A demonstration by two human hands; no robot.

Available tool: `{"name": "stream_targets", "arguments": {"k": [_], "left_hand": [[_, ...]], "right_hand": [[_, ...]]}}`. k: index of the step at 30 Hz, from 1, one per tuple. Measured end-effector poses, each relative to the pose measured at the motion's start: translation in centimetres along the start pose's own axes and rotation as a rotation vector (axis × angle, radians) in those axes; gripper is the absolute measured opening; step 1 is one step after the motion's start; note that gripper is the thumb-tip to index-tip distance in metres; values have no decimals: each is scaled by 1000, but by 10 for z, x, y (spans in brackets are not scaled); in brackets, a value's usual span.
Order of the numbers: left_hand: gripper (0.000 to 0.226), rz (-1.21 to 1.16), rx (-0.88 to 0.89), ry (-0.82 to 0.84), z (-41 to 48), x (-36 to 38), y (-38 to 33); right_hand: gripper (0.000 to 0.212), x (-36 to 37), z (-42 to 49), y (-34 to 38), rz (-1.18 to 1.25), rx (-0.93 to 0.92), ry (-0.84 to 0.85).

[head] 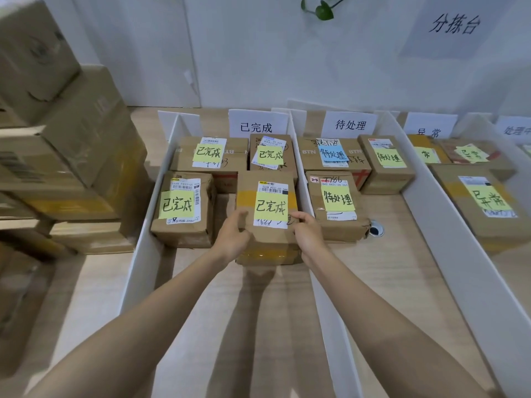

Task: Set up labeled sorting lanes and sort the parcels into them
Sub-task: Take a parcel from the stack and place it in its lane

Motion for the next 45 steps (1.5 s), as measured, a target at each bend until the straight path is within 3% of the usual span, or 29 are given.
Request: {"name": "stream_targets", "arguments": {"k": [13,21,30,45], "left_hand": [[45,102,-27,121,-2,-5,-11],[44,164,7,-8,-27,-37,-37],[36,230,165,-165,-73,-96,-72],[37,299,342,-229,-168,-167,-100]], "right_hand": [[50,7,-5,22,-230,-20,86],[30,-4,-37,50,-236,-95,17],[32,15,-108,101,-259,-318,42],[28,58,-228,146,-283,-514,69]]}}
Point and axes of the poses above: each hand's wrist, its own z-axis towards the middle knuckle, its own x-axis out of the palm, y = z × x, the point moved 10 cm from there along z, towards the middle knuckle
